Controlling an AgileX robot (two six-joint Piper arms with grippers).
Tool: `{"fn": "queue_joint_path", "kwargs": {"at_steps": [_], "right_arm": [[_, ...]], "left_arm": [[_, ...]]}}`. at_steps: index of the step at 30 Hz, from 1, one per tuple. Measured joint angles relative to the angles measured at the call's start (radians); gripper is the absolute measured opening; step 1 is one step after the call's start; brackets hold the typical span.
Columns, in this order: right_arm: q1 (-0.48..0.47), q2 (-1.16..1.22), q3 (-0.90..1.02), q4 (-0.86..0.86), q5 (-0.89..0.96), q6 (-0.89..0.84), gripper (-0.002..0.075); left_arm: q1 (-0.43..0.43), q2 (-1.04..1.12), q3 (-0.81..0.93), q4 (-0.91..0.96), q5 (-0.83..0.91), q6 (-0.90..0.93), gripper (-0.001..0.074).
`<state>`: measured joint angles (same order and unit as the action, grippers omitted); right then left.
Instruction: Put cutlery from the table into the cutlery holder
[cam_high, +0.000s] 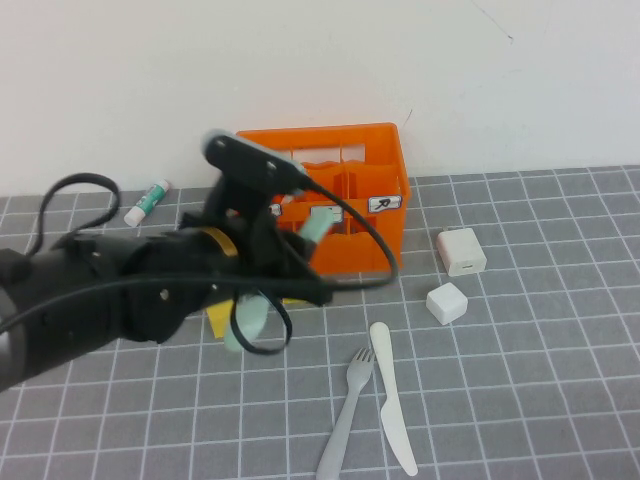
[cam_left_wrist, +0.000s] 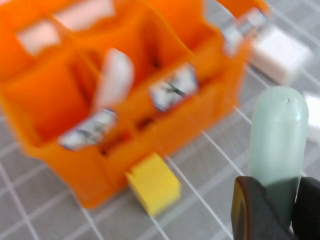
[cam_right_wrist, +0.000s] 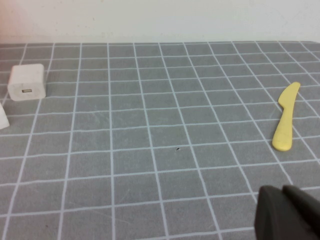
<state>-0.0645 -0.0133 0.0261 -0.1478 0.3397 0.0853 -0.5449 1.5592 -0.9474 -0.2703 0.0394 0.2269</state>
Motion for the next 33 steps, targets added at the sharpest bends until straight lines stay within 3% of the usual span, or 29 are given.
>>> {"fn": "queue_joint_path", "kwargs": {"at_steps": [16,33], "right_arm": [[0.000,0.000,0.000,0.000,0.000,0.000,-0.0003],[0.000,0.000,0.000,0.000,0.000,0.000,-0.0003]], "left_arm": [[0.097,-0.005,0.000,-0.116,-0.388,-0.008,0.0139],[0.114,0.093,-0.038,-0.091,-0.581,-0.110,0.0136]]}}
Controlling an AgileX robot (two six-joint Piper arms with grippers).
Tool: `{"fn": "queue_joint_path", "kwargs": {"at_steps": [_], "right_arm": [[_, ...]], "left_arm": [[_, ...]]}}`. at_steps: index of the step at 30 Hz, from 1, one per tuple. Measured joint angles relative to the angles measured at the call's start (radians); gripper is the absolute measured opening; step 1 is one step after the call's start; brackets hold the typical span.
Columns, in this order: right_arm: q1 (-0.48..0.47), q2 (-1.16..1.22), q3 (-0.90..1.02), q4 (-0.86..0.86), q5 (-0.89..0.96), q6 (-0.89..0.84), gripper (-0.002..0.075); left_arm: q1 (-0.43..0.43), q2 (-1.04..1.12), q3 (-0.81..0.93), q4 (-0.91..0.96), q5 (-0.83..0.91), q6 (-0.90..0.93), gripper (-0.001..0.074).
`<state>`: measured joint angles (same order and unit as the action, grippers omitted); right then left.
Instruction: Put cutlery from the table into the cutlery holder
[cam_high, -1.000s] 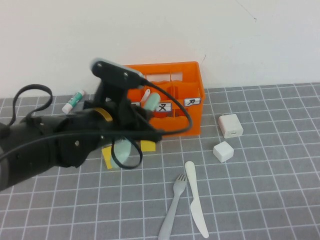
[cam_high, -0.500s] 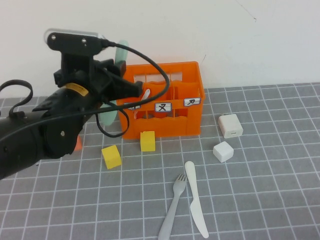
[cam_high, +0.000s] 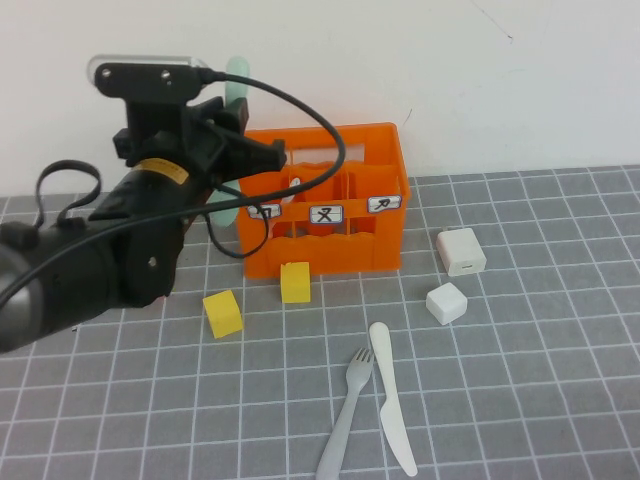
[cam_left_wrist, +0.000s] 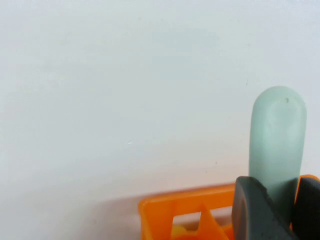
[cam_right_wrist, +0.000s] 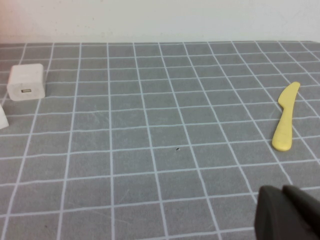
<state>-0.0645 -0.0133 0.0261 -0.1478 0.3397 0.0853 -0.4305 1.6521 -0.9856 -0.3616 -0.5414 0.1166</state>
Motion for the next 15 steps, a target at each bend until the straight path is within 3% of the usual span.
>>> {"fn": "queue_joint_path", "kwargs": {"at_steps": [15], "right_arm": [[0.000,0.000,0.000,0.000,0.000,0.000,-0.0003]], "left_arm": [[0.000,0.201,-0.207,0.024,-0.111,-0.018,0.0132]]}}
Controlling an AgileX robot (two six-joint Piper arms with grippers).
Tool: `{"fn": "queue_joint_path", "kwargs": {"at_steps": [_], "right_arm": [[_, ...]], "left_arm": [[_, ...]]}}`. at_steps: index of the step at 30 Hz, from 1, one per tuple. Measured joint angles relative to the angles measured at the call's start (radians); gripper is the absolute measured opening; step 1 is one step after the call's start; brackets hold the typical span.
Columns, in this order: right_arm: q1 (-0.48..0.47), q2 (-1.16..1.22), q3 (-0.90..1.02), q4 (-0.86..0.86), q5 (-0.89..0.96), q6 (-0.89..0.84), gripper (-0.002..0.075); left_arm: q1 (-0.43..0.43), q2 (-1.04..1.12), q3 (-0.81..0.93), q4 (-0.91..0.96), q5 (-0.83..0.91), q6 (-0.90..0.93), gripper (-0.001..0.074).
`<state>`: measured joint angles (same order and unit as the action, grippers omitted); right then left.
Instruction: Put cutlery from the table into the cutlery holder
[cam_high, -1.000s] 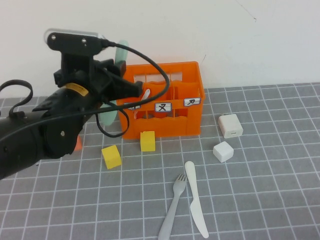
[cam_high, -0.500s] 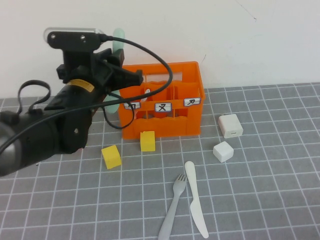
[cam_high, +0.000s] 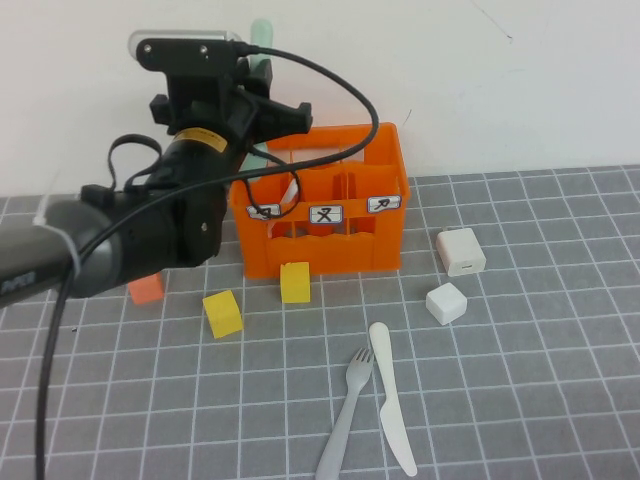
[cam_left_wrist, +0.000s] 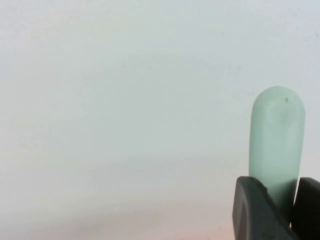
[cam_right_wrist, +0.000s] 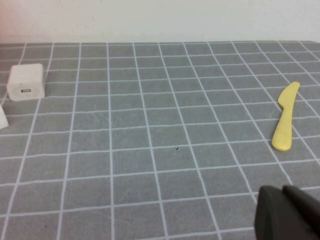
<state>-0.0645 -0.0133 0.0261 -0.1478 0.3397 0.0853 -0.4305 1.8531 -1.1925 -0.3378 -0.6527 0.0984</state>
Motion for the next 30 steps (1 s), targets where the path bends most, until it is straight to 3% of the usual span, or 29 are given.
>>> {"fn": "queue_joint_path", "kwargs": {"at_steps": [4,7,11,30], "right_arm": [[0.000,0.000,0.000,0.000,0.000,0.000,-0.0003],[0.000,0.000,0.000,0.000,0.000,0.000,-0.0003],[0.000,0.000,0.000,0.000,0.000,0.000,-0.0003],[0.000,0.000,0.000,0.000,0.000,0.000,-0.0003]], "left_arm": [[0.002,0.063,-0.045,0.011,-0.019,0.000,0.0126],[0.011,0.106,-0.068,0.031,-0.026,0.000,0.0041],[0.027,0.167,-0.088,0.048,-0.048,0.000,0.0008],[0.044,0.139,-0.094,0.134,0.008,0.000,0.0001]]}}
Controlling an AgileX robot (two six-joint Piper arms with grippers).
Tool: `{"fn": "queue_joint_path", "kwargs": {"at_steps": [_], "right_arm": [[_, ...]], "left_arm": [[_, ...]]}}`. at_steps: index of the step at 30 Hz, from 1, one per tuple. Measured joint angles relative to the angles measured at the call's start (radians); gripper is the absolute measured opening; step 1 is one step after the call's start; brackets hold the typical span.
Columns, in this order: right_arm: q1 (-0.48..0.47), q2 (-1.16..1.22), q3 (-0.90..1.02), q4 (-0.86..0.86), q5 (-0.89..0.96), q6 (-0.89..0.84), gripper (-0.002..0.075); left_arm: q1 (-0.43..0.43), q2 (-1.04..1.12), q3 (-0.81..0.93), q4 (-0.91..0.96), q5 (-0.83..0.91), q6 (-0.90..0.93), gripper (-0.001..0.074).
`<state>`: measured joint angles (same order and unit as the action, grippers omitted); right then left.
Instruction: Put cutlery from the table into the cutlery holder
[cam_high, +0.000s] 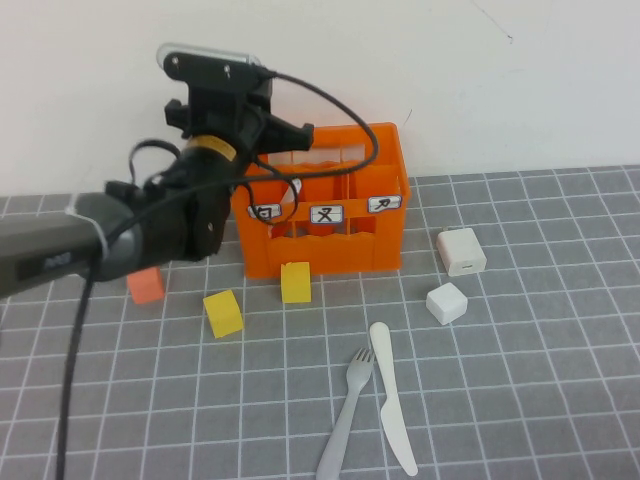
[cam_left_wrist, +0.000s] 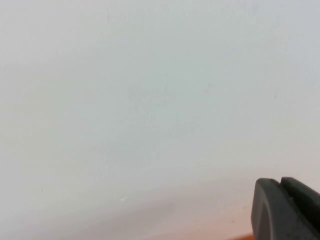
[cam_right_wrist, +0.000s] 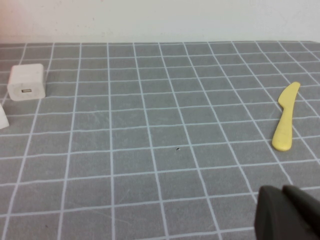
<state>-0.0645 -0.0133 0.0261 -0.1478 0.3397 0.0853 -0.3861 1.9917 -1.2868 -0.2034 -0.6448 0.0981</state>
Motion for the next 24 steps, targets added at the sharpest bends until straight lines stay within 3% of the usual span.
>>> {"fn": "queue_joint_path", "kwargs": {"at_steps": [11,24], "right_arm": [[0.000,0.000,0.000,0.000,0.000,0.000,-0.0003],[0.000,0.000,0.000,0.000,0.000,0.000,-0.0003]], "left_arm": [[0.000,-0.310,0.058,0.030,0.456,0.000,0.0001],[0.002,-0.873,0.576,0.034,0.462,-0.002,0.0000]]}}
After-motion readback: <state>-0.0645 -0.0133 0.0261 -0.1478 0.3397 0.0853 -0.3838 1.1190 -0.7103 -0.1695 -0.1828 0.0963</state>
